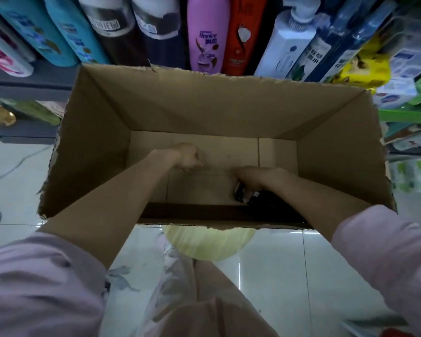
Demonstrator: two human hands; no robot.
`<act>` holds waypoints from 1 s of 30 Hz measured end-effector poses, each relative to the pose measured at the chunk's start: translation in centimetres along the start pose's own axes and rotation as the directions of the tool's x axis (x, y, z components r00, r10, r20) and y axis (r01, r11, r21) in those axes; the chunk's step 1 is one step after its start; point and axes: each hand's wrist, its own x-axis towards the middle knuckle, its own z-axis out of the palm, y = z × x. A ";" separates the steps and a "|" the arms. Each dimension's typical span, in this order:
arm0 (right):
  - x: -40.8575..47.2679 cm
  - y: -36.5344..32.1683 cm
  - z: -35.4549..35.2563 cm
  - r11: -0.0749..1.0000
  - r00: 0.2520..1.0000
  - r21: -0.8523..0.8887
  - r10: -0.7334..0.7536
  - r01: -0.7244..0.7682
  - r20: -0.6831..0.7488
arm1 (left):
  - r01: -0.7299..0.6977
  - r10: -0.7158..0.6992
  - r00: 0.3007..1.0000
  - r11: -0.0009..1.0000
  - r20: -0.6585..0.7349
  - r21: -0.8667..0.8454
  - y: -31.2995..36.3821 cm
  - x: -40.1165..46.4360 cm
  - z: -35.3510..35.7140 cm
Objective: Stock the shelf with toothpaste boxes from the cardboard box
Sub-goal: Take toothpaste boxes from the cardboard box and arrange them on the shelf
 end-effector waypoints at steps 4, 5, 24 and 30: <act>-2.2 -1.5 -3.8 0.977 0.936 0.157 -0.084 0.145 -0.342 | -0.033 0.024 0.995 0.996 -0.099 -0.085 0.7 -1.0 -0.3; -2.5 -1.8 -4.3 0.957 0.901 0.210 -0.097 0.201 -0.423 | -0.044 0.031 0.994 0.990 -0.104 -0.131 0.8 -1.3 -0.4; -16.2 -11.7 -9.8 0.093 0.522 0.524 0.041 0.847 -0.852 | -0.479 0.199 0.751 0.820 -0.630 -0.312 3.5 -17.1 -7.9; -20.6 -15.5 -12.2 0.359 0.362 0.362 0.071 0.860 -0.929 | -0.406 0.218 0.502 0.914 -0.837 -0.005 3.5 -22.9 -12.5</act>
